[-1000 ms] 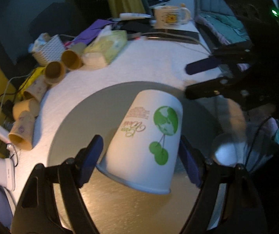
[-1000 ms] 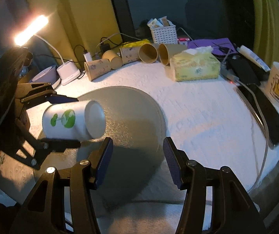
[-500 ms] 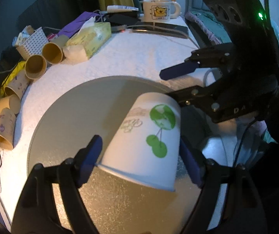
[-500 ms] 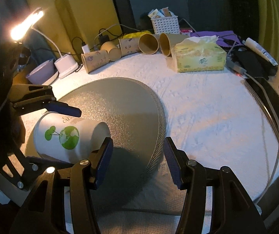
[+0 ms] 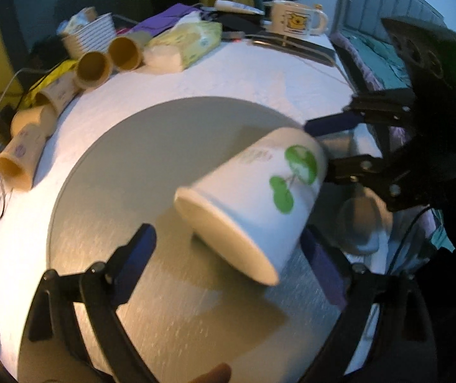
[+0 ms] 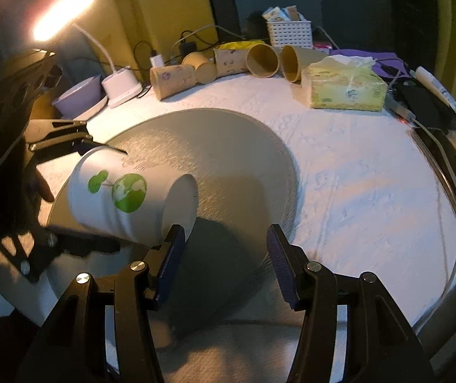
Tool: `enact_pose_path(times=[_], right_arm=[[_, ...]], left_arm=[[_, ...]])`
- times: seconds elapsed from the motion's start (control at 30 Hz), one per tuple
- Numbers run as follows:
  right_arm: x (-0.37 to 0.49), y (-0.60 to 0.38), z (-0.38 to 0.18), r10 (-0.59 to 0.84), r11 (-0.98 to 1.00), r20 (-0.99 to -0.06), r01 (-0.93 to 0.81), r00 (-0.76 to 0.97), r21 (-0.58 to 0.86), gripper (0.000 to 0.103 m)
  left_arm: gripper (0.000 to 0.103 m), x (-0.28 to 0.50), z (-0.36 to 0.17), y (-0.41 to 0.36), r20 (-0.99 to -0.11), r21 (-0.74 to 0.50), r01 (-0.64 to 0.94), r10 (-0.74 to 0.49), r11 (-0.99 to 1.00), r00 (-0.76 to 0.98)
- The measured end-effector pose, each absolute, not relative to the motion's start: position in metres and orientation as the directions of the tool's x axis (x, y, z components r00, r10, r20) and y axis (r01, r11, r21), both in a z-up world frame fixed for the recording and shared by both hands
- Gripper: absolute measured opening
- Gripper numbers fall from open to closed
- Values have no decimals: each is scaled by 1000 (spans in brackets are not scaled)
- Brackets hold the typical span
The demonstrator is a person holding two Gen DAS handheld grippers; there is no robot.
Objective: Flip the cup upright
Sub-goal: 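Lift the white cup with the right tool and carry it over the mat, then rotate the right tool to turn the white cup opening-up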
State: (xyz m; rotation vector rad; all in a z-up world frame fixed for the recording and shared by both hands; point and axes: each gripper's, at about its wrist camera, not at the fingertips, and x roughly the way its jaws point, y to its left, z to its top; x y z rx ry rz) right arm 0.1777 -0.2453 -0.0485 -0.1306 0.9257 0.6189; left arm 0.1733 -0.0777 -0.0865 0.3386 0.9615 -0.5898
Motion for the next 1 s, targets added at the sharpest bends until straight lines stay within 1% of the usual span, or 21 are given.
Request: enact_pose_path(times=[0.17, 0.37, 0.43, 0.5, 0.67, 1.0], right_arm=[[164, -236, -43, 440, 798, -791, -590, 425, 127, 56], [144, -225, -28, 422, 770, -797, -635, 433, 63, 56], [139, -223, -21, 418, 757, -800, -651, 431, 45, 58], [135, -220, -14, 420, 738, -802, -674, 424, 29, 62], [139, -196, 1, 411, 687, -812, -726, 413, -21, 63], [158, -139, 8, 367, 535, -876, -841, 312, -76, 63]], left_arm=[[93, 161, -84, -53, -831, -13, 545, -313, 838, 461], [93, 145, -81, -21, -807, -70, 445, -314, 893, 501], [93, 136, -78, -10, -788, -95, 414, -322, 905, 525], [93, 127, -73, 0, -761, -119, 380, -330, 917, 558], [93, 106, -65, 20, -701, -186, 304, -343, 934, 626], [93, 88, -70, 59, -609, -343, 209, -387, 916, 693]])
